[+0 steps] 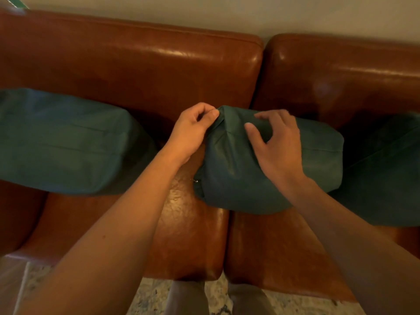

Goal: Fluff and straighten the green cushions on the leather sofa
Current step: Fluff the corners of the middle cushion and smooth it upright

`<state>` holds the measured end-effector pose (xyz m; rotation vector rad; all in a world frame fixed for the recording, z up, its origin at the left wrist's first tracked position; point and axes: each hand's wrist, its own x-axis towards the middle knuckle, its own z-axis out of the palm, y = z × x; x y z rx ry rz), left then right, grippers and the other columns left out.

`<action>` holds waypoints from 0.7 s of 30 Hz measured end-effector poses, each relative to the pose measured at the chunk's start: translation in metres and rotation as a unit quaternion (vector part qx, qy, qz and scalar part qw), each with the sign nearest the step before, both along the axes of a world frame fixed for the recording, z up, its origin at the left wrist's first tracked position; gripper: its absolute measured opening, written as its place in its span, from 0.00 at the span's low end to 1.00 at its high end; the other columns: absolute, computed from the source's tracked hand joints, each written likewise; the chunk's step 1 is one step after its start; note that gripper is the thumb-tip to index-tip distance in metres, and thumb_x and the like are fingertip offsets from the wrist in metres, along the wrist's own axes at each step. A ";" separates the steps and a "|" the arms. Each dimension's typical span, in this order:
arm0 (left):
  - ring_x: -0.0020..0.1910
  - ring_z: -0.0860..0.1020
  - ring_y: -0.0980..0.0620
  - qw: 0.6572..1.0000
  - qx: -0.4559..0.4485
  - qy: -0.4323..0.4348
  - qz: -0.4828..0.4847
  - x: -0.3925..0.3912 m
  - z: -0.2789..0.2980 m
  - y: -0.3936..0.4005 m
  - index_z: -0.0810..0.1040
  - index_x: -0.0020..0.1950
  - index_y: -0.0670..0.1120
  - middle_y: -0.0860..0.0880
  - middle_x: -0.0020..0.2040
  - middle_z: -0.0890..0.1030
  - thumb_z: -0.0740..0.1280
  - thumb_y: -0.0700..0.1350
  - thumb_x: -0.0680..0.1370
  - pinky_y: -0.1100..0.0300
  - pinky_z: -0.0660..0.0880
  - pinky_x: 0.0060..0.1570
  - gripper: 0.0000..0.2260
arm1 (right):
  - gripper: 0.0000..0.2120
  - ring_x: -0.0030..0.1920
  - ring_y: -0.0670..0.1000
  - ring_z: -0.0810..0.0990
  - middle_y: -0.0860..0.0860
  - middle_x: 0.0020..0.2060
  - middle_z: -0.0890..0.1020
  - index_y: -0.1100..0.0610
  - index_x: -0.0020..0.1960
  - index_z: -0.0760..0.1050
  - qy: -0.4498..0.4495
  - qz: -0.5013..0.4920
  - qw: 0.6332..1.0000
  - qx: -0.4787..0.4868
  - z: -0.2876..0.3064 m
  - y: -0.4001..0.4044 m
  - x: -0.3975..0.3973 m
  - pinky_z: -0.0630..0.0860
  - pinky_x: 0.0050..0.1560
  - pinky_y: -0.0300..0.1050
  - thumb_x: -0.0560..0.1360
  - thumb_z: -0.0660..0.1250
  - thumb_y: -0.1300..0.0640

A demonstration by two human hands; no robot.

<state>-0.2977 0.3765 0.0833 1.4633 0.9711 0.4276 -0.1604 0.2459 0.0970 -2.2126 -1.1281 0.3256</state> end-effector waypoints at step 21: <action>0.39 0.73 0.64 0.982 0.149 0.068 0.093 -0.007 0.017 -0.016 0.73 0.41 0.52 0.54 0.41 0.75 0.67 0.47 0.78 0.74 0.68 0.40 0.06 | 0.05 0.35 0.40 0.75 0.44 0.35 0.78 0.53 0.41 0.79 0.419 -0.099 0.896 -0.110 0.041 0.021 -0.014 0.69 0.29 0.29 0.76 0.68 0.56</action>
